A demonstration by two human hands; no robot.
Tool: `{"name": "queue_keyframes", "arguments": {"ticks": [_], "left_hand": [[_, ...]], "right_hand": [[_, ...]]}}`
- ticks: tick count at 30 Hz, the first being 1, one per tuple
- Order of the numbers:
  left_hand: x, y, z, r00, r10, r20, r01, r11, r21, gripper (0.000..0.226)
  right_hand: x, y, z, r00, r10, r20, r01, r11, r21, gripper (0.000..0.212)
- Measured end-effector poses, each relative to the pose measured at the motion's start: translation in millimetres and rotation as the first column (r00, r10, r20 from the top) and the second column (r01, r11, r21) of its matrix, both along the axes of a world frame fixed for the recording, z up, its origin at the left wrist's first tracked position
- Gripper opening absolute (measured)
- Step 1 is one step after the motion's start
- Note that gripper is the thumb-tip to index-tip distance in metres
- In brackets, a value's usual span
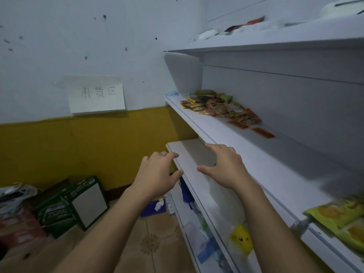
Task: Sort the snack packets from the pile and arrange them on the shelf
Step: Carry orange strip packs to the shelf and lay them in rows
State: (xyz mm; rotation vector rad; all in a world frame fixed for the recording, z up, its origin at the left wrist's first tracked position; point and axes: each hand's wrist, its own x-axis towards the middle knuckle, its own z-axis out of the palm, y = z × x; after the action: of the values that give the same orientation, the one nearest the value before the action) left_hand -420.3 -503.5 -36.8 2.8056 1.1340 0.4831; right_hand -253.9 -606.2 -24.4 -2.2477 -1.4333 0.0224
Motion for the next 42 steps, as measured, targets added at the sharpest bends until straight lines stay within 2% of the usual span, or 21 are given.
{"name": "queue_keyframes", "arguments": {"ticks": [21, 36, 42], "left_hand": [[126.7, 198.2, 4.1, 0.986, -0.161, 0.044, 0.159, 0.986, 0.045, 0.054], [183.1, 453.1, -7.3, 0.966, -0.247, 0.072, 0.250, 0.968, -0.038, 0.053], [199.2, 517.3, -12.9, 0.958, -0.272, 0.088, 0.279, 0.957, -0.082, 0.052]], "right_hand": [[99.9, 169.6, 7.0, 0.993, -0.107, 0.039, 0.107, 0.994, 0.002, 0.073], [154.7, 411.0, 4.3, 0.963, -0.251, 0.095, 0.257, 0.965, -0.056, 0.068], [175.7, 475.1, 1.8, 0.951, -0.290, 0.104, 0.300, 0.949, -0.101, 0.060]]}}
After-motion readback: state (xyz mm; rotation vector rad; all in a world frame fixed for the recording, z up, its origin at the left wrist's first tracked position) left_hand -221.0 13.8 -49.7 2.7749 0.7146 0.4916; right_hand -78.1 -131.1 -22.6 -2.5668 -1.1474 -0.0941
